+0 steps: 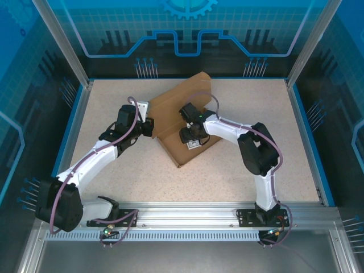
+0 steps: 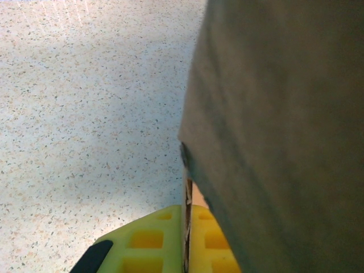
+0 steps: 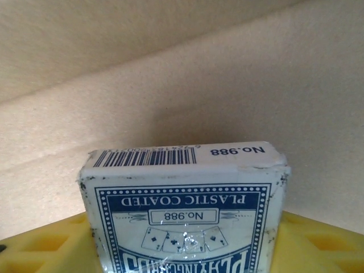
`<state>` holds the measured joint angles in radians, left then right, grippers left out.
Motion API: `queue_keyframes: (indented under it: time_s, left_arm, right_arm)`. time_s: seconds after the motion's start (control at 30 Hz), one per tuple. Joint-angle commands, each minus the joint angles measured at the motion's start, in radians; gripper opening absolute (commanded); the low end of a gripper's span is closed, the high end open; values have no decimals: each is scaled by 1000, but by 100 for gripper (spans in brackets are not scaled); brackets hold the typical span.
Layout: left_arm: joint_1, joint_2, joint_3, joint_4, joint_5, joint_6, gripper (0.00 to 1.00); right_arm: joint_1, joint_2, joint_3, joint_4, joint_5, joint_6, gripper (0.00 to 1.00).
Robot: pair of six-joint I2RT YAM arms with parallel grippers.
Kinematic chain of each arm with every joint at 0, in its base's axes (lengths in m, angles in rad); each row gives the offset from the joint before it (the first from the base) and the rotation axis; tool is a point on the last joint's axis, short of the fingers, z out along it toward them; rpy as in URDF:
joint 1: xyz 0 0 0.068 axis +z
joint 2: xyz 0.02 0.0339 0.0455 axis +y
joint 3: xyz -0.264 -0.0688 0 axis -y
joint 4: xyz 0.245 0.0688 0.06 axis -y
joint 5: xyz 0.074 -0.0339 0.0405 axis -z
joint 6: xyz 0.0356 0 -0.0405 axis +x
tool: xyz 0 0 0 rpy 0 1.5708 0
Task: Fold the paper box
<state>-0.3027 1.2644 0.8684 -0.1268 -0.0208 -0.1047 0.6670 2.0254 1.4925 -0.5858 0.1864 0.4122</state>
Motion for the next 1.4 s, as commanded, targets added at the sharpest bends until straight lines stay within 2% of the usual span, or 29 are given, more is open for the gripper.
queue_keyframes:
  time_s: [0.0, 0.17, 0.33, 0.4, 0.5, 0.7, 0.97, 1.13, 1.37]
  left_arm:
    - [4, -25, 1, 34, 24, -10, 5]
    - [4, -16, -2, 42, 24, -10, 5]
    - [4, -5, 3, 44, 25, -12, 5]
    - [4, -2, 3, 50, 22, -15, 6]
    - [5, 7, 3, 65, 18, -18, 7]
    - [5, 52, 6, 140, 20, 31, 8]
    - [6, 154, 72, 170, -4, 107, 7]
    - [5, 203, 107, 167, 8, 123, 10]
    - [5, 218, 117, 168, 27, 128, 12]
  right_arm:
    - [5, -19, 42, 7, 14, 3, 74]
    - [-9, -112, 36, -21, 22, -35, 84]
    - [-55, -266, -55, 16, 32, -117, 86]
    - [-100, -329, -123, 43, 55, -142, 89]
    - [-208, -366, -193, 48, -4, -143, 89]
    - [-351, -376, -278, 90, -104, -150, 89]
    - [-434, -384, -279, 203, -172, -301, 88]
    - [-478, -335, -239, 329, -258, -428, 84]
    - [-516, -189, -84, 399, -328, -565, 78]
